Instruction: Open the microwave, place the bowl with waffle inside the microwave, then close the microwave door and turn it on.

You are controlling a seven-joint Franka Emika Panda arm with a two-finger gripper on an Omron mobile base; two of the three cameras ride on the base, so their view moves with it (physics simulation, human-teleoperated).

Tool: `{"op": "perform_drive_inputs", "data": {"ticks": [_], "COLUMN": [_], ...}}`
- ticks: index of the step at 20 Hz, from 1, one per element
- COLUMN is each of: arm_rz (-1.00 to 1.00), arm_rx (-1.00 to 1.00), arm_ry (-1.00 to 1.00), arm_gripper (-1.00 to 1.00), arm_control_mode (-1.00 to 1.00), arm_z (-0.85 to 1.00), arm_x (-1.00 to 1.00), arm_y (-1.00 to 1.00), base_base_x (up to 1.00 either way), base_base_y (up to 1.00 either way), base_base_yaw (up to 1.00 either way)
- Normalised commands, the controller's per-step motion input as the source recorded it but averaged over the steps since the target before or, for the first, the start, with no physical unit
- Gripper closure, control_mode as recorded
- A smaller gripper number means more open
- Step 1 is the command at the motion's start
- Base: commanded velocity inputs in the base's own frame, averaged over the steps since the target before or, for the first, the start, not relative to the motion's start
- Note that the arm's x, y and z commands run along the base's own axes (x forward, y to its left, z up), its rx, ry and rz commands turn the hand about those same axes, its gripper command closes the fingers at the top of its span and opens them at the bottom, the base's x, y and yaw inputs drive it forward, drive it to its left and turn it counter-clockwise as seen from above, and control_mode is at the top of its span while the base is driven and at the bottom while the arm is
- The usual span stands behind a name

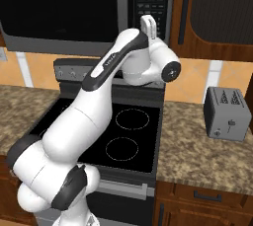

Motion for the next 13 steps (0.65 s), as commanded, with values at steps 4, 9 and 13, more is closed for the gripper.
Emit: {"op": "perform_drive_inputs", "data": {"ticks": [4, 9, 13], "arm_rz": [0.00, 0.00, 0.02], "arm_rx": [0.08, 0.01, 0.00], "arm_ry": [0.01, 0.00, 0.00], "arm_gripper": [1.00, 1.00, 1.00], "arm_control_mode": [-1.00, -1.00, -1.00], "arm_z": [-0.07, -0.28, -0.07], "arm_x": [0.75, -0.48, -1.00], "arm_y": [-0.19, -0.05, 0.03], "base_base_x": [0.00, 0.00, 0.00], "base_base_y": [0.00, 0.00, 0.00], "base_base_yaw": [0.00, 0.00, 0.00]}}
